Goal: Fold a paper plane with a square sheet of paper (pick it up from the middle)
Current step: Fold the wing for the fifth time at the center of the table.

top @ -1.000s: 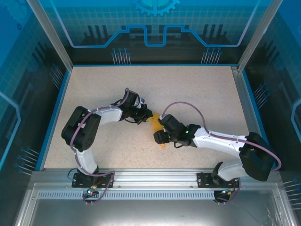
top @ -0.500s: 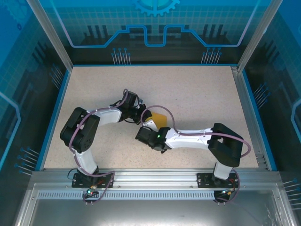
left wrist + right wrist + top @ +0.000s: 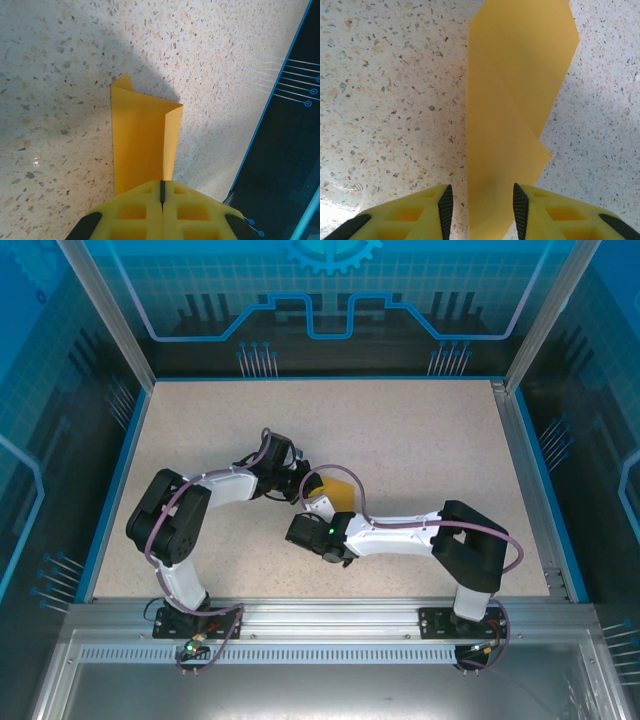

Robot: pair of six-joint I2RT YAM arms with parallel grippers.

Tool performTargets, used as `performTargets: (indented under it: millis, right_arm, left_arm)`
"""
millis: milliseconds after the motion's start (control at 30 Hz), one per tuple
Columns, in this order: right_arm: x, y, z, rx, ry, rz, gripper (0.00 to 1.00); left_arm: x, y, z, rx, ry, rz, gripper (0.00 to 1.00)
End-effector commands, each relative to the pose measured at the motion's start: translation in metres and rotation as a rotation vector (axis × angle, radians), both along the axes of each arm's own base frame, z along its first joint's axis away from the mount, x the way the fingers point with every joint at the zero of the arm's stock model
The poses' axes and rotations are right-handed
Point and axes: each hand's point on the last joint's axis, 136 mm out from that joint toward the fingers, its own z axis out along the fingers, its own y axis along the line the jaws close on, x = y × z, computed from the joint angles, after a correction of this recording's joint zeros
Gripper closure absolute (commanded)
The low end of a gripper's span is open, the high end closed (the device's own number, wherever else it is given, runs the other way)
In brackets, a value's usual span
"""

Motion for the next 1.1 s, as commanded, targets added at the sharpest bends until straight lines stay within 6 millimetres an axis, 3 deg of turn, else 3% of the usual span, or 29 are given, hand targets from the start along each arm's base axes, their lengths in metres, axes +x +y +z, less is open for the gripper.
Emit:
performTargets:
  millis: [0, 167, 600, 967, 1067]
  right_arm:
    - [0.000, -0.005, -0.006, -0.038, -0.013, -0.022, 0.61]
    - [0.001, -0.006, -0.007, -0.044, -0.018, -0.028, 0.62]
    - [0.008, -0.015, -0.008, -0.044, -0.019, -0.037, 0.85]
    - [0.013, -0.014, -0.011, -0.016, -0.020, 0.019, 0.91]
    - [0.013, -0.012, -0.016, 0.006, -0.002, 0.035, 0.93]
  left_arm:
    - [-0.003, 0.001, 0.010, -0.012, 0.000, 0.022, 0.96]
    - [-0.003, 0.000, 0.009, -0.011, 0.002, 0.020, 0.96]
    - [-0.005, 0.004, 0.008, 0.004, 0.004, 0.031, 0.94]
    - [-0.006, 0.008, 0.006, 0.018, 0.011, 0.047, 0.92]
    - [-0.006, 0.008, 0.008, 0.019, 0.007, 0.047, 0.82]
